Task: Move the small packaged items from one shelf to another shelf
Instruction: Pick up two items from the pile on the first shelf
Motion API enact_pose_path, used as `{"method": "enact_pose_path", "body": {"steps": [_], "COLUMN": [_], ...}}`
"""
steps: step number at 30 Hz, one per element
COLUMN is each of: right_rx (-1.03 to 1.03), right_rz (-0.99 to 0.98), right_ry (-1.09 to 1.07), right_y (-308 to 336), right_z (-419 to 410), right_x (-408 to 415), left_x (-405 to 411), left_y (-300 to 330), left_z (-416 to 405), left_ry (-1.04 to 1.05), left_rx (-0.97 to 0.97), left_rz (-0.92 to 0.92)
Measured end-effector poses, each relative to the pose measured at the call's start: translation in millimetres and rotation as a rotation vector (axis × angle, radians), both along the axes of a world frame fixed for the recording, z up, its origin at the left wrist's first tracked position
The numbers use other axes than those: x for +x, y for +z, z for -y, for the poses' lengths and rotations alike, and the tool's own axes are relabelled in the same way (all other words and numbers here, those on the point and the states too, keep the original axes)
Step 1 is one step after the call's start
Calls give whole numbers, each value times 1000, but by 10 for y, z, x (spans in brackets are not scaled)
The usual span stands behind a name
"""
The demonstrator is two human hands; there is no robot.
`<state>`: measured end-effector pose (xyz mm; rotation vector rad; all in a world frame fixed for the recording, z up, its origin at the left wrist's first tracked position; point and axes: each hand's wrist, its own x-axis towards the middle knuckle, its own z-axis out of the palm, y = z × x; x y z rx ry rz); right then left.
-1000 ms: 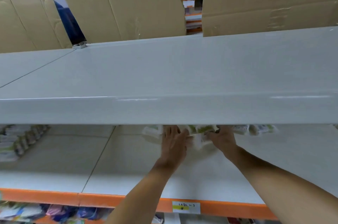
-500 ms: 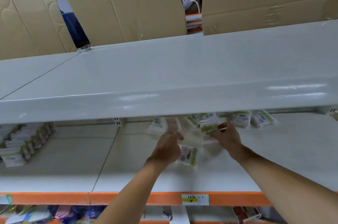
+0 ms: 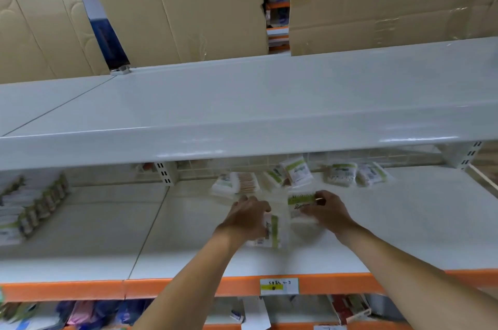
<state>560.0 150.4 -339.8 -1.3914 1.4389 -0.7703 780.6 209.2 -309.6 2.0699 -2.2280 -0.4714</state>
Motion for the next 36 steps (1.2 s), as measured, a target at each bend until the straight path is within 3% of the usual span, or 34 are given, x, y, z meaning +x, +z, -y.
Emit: {"method": "enact_pose_path", "body": {"steps": [3, 14, 21, 29, 36], "right_rx": [-16, -71, -114, -158, -148], "right_rz": [-39, -67, -61, -78, -23], "right_ry": [59, 279, 412, 530, 451], "right_y": [4, 110, 213, 236, 238], "right_z": [-29, -224, -374, -581, -796], "right_x": [12, 529, 1120, 2008, 2927], "left_x": [51, 580, 1041, 1809, 2778], "left_y": [39, 137, 128, 86, 71], "left_z": [-54, -689, -1194, -1484, -1646], "left_ry": [34, 458, 661, 769, 733], "left_rx": [6, 9, -117, -219, -268], "left_rz": [-17, -283, -343, -348, -491]}}
